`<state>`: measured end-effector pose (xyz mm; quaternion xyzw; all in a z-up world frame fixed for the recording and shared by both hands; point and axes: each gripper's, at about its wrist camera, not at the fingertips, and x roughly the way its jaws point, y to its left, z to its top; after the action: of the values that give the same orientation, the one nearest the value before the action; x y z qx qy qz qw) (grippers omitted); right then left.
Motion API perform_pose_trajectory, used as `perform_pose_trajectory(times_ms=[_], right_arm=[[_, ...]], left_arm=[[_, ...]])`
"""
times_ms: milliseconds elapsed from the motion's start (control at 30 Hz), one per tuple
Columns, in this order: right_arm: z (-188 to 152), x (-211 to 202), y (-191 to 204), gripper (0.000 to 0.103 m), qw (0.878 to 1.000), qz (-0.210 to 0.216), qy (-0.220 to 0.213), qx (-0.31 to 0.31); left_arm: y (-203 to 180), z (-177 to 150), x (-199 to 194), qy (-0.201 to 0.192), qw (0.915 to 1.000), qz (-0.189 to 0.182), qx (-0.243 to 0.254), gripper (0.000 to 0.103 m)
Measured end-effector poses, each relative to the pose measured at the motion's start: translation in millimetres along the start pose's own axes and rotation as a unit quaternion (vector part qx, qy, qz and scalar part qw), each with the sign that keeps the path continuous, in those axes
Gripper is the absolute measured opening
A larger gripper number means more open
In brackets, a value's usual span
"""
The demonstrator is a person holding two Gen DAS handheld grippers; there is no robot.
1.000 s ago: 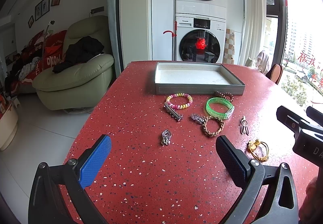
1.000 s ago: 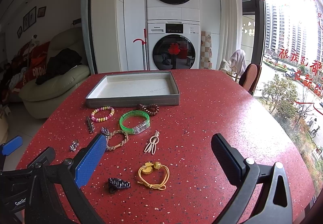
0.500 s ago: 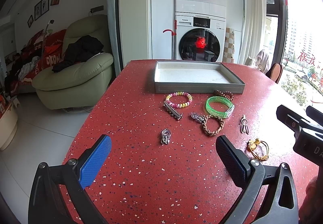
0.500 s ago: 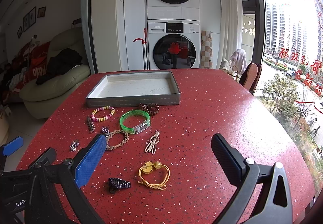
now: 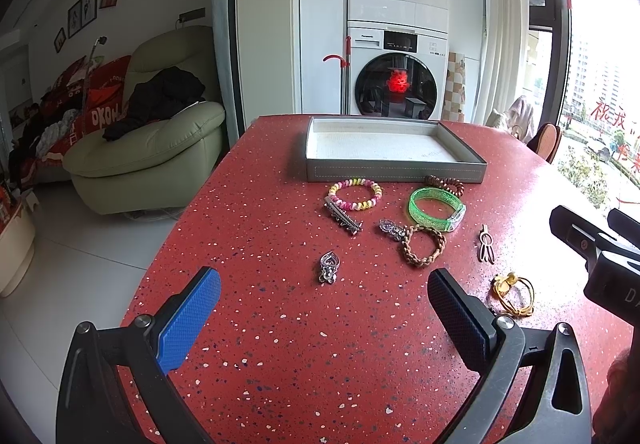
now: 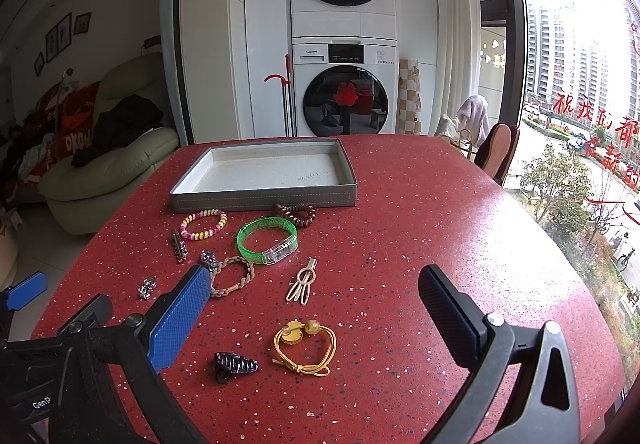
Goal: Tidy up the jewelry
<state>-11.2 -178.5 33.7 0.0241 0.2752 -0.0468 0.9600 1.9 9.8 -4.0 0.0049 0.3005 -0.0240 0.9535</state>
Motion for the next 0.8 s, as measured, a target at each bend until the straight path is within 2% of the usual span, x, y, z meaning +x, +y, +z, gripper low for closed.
perform_pose_trajectory(times_ms=[433, 633, 800], right_arm=[[0.0, 4.3, -1.8, 0.103, 1.000, 0.002, 0.008, 0.001], [1.5, 10.1, -10.8, 0.103, 1.000, 0.003, 0.025, 0.010], [-2.2, 29.8, -27.4, 0.103, 0.997, -0.003, 0.077, 0.018]], left_arm=[[1.1, 3.1, 4.9, 0.010, 0.9999, 0.001, 0.002, 0.103], [7.5, 7.7, 23.4, 0.059, 0.9975, -0.036, -0.013, 0.103], [14.2, 13.6, 43.8, 0.093, 0.9950, -0.037, -0.008, 0.103]])
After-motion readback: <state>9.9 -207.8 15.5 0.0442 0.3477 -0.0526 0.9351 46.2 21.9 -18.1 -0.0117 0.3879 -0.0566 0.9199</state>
